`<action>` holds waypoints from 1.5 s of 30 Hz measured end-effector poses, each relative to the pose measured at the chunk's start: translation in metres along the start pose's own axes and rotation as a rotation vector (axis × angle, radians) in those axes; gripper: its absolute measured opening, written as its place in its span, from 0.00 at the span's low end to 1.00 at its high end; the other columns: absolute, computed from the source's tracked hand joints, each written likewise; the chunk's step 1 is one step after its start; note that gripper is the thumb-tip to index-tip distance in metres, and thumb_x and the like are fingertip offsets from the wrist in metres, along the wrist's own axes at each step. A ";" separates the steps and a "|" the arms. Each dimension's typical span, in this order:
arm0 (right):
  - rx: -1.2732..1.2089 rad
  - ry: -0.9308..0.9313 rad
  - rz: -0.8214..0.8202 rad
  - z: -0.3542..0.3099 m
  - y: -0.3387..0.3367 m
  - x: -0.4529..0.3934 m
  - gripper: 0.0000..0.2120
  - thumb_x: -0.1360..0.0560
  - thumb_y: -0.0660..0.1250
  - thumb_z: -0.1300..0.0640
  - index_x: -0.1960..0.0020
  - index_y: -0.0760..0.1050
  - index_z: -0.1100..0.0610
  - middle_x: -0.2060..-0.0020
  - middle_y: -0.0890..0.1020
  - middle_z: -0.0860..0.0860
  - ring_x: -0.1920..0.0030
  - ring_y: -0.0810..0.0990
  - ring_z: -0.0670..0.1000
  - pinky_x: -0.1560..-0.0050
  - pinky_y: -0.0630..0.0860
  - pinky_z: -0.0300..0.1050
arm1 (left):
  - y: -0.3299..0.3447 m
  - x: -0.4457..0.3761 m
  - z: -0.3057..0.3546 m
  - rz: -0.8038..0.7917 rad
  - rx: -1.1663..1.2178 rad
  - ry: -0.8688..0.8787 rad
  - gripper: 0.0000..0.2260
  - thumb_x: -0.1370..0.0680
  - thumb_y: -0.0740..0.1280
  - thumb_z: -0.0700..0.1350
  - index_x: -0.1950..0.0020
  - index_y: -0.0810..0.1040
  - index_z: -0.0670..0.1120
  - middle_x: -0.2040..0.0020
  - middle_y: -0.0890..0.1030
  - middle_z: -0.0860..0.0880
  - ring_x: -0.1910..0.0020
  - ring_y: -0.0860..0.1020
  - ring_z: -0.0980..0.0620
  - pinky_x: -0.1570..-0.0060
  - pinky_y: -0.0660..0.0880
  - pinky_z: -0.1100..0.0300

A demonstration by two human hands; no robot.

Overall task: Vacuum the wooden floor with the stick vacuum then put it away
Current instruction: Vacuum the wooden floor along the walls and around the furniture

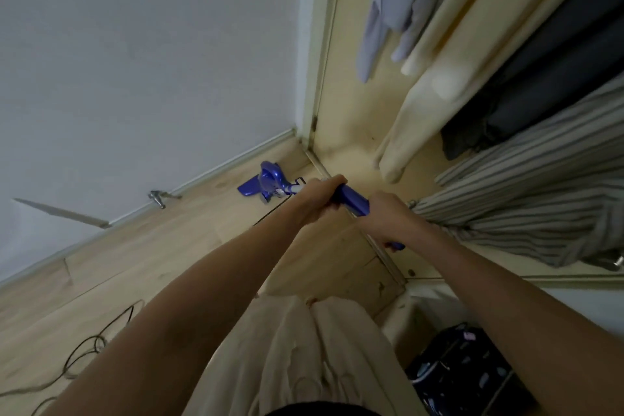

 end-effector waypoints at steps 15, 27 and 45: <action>-0.062 0.053 0.004 -0.022 -0.006 -0.039 0.16 0.22 0.65 0.55 0.37 0.69 0.60 0.61 0.74 0.53 0.67 0.75 0.51 0.70 0.70 0.42 | -0.017 -0.040 0.020 0.023 0.012 -0.030 0.12 0.21 0.64 0.50 0.46 0.70 0.42 0.60 0.77 0.45 0.67 0.76 0.54 0.68 0.72 0.63; 0.266 -0.006 0.229 -0.037 -0.037 -0.052 0.15 0.21 0.64 0.56 0.36 0.70 0.60 0.44 0.78 0.56 0.48 0.79 0.56 0.56 0.71 0.46 | -0.006 -0.056 0.049 0.006 0.179 -0.027 0.09 0.21 0.65 0.47 0.48 0.70 0.42 0.57 0.76 0.43 0.65 0.76 0.53 0.73 0.74 0.65; 0.270 0.068 0.316 -0.024 -0.038 -0.042 0.16 0.21 0.65 0.55 0.36 0.70 0.60 0.45 0.79 0.56 0.49 0.80 0.54 0.56 0.74 0.45 | 0.011 -0.055 0.054 -0.095 0.099 -0.002 0.09 0.20 0.64 0.47 0.53 0.70 0.42 0.60 0.75 0.44 0.66 0.75 0.53 0.68 0.73 0.63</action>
Point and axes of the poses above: each hand's wrist, its own x-axis away from the middle knuckle, its own y-axis out of the palm, z = x × y, the point moved 4 cm from there along -x, towards the middle knuckle
